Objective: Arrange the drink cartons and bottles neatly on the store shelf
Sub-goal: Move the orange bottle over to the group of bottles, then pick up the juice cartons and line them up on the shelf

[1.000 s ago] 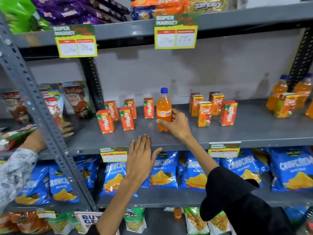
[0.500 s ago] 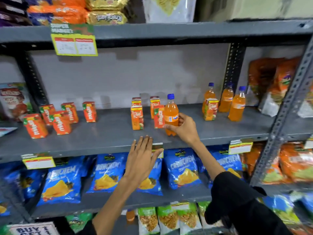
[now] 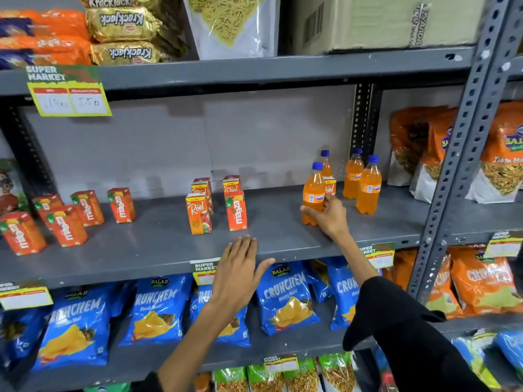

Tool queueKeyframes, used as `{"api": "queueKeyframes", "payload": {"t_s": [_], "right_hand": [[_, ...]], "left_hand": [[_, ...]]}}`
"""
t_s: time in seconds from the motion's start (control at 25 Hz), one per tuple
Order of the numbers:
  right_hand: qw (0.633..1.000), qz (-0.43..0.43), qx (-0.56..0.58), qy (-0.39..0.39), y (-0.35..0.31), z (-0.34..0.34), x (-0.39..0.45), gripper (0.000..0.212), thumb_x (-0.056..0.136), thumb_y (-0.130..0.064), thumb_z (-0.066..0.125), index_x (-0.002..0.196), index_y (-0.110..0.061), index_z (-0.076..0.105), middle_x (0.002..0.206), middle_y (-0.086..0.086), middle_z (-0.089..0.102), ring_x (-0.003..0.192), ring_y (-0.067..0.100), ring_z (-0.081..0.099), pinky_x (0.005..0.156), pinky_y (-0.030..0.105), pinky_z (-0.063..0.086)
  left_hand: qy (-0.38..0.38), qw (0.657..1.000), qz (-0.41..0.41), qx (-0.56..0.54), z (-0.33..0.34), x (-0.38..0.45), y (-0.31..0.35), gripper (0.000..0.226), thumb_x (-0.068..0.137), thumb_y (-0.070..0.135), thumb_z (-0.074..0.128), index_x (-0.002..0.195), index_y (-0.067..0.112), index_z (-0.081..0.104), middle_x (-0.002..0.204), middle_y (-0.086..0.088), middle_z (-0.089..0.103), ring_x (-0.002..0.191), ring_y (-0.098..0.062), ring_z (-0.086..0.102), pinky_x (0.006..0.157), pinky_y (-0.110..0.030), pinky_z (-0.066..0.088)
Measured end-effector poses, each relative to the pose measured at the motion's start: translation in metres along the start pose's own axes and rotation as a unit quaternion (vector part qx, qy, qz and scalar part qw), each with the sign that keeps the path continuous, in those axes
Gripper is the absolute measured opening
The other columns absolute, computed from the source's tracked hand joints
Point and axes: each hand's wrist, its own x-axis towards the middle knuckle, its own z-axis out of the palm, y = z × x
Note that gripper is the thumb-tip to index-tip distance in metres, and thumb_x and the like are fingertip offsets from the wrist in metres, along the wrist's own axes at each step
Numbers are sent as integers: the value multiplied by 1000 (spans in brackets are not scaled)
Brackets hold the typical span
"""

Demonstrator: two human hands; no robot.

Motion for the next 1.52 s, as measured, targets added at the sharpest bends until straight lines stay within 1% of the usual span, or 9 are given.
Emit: {"api": "queueKeyframes", "payload": {"t_s": [0.2, 0.52, 0.68, 0.8, 0.92, 1.0, 1.08, 1.24, 1.52], "right_hand": [[1000, 0, 5, -29, -6, 20, 10, 42, 73, -24, 84, 109, -16, 63, 114, 9, 71, 103, 22, 67, 95, 38, 52], [999, 33, -3, -18, -2, 36, 15, 49, 75, -31, 82, 114, -9, 63, 110, 11, 71, 102, 26, 67, 89, 36, 53], [999, 34, 2, 3, -5, 37, -12, 48, 79, -29, 79, 120, -12, 60, 115, 8, 69, 111, 25, 64, 96, 40, 51], [997, -11, 4, 71, -20, 46, -57, 33, 86, -21, 73, 116, -16, 60, 104, 0, 66, 106, 18, 61, 86, 20, 42], [992, -63, -12, 111, -39, 74, -84, 48, 88, -21, 71, 132, -11, 55, 127, 6, 64, 120, 21, 57, 97, 22, 43], [996, -58, -14, 71, -55, 104, -86, 63, 86, -23, 73, 141, -4, 48, 140, 12, 56, 131, 26, 51, 107, 30, 40], [998, -47, -8, 35, -69, 133, -80, 68, 82, -27, 77, 138, -1, 49, 137, 17, 59, 129, 30, 54, 104, 35, 43], [1000, -11, 1, 16, -90, 177, -70, 48, 74, -28, 82, 110, -7, 58, 105, 11, 71, 100, 28, 67, 73, 24, 44], [997, 60, -44, 33, -87, 187, -56, 45, 76, -27, 82, 112, -6, 65, 109, 14, 72, 104, 32, 67, 80, 29, 48]], "left_hand": [[-5, 1000, 5, -8, 3, 1, -4, 93, 95, 71, -2, 147, 10, 46, 152, -8, 50, 143, -25, 43, 120, -41, 28], [2, 1000, 13, 4, 3, -1, -4, 90, 94, 69, -2, 153, 12, 35, 159, -6, 39, 149, -23, 31, 123, -39, 19], [1, 1000, 15, 13, -1, -1, -12, 86, 96, 69, 4, 151, 13, 38, 157, -5, 43, 146, -22, 35, 123, -40, 25], [1, 1000, -10, 16, -5, -7, -28, 84, 97, 68, 9, 146, 12, 46, 150, -6, 52, 141, -22, 44, 119, -42, 33], [5, 999, -36, 3, -10, -22, -58, 81, 97, 67, 15, 141, 11, 53, 146, -6, 57, 138, -23, 49, 116, -44, 38], [8, 999, -44, 10, -14, -33, -84, 79, 98, 66, 16, 139, 10, 55, 144, -7, 58, 136, -23, 51, 114, -44, 40], [5, 999, -49, 13, -17, -41, -107, 80, 99, 66, 14, 138, 10, 56, 143, -7, 59, 136, -24, 52, 114, -45, 41], [7, 998, -57, 22, -23, -54, -151, 89, 97, 68, 2, 143, 10, 52, 148, -7, 54, 140, -23, 46, 118, -44, 35], [13, 999, -41, 6, -25, -58, -166, 99, 88, 73, -12, 155, 13, 29, 162, -3, 32, 152, -18, 23, 125, -38, 13]]}}
